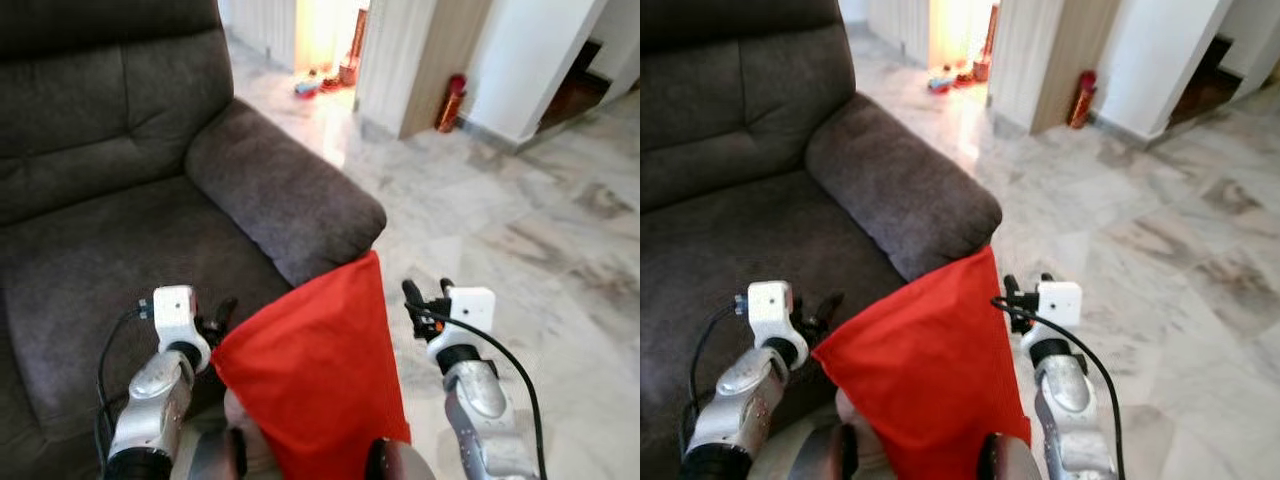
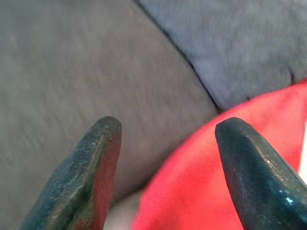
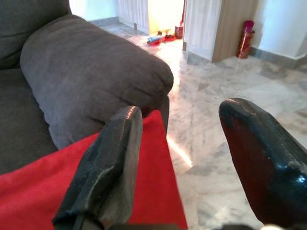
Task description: Move the pillow to the sofa from floor
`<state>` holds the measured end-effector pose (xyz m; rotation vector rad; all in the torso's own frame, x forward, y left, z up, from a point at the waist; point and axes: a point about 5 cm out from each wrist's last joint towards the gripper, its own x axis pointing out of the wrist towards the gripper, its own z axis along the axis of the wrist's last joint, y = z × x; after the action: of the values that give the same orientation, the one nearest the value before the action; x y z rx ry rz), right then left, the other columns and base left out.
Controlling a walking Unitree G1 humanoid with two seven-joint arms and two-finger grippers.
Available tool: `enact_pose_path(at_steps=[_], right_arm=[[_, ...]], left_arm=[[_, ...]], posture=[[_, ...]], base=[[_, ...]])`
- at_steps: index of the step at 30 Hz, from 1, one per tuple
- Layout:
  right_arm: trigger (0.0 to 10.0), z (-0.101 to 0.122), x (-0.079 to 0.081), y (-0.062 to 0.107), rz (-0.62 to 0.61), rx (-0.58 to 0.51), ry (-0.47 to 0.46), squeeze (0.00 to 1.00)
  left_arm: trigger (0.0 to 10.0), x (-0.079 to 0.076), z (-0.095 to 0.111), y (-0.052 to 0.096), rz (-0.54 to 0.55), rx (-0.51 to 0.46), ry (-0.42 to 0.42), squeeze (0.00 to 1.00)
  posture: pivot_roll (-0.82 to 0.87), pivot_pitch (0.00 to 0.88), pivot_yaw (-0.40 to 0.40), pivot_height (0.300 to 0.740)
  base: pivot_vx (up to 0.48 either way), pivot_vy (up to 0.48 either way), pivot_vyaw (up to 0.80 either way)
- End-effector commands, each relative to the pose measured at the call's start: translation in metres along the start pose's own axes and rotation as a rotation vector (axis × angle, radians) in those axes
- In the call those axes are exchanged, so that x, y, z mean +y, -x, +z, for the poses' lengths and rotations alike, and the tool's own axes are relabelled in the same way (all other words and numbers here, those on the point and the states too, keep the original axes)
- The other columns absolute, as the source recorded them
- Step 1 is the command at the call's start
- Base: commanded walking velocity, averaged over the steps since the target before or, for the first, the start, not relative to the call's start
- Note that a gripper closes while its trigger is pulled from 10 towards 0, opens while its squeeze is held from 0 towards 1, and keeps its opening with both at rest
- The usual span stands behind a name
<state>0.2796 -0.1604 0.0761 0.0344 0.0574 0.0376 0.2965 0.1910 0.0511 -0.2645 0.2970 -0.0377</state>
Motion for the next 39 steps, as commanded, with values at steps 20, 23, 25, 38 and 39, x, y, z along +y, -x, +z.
enact_pose_path(at_steps=[20, 23, 25, 38, 39], right_arm=[[10.0, -0.003, -0.002, 0.001, 0.001, 0.027, 0.012, 0.0], [10.0, -0.004, -0.003, 0.002, 0.0, 0.03, 0.013, 0.0], [10.0, -0.004, -0.004, 0.003, 0.0, 0.031, 0.014, 0.0], [10.0, -0.005, -0.004, 0.003, -0.001, 0.036, 0.011, 0.0], [10.0, -0.005, -0.004, 0.003, -0.001, 0.036, 0.011, 0.0]], left_arm=[[10.0, 0.039, -0.001, 0.018, -0.036, 0.095, 0.091, 1.0], [10.0, 0.043, 0.002, 0.025, -0.101, 0.089, 0.04, 1.0], [10.0, 0.048, 0.004, 0.033, -0.153, 0.072, 0.022, 1.0], [10.0, 0.066, -0.01, 0.036, -0.138, 0.158, -0.158, 0.0], [10.0, 0.066, -0.01, 0.034, -0.131, 0.153, -0.15, 0.0]], posture=[[0.02, 0.0, -0.103, 0.584], [0.02, 0.0, -0.104, 0.584], [0.02, 0.0, -0.105, 0.584], [0.02, 0.0, -0.106, 0.584], [0.02, 0.0, -0.106, 0.584]], base=[[0.0, 0.0, 0.0], [0.0, 0.0, 0.0], [0.0, 0.0, 0.0], [0.0, 0.0, 0.0], [0.0, 0.0, 0.0]])
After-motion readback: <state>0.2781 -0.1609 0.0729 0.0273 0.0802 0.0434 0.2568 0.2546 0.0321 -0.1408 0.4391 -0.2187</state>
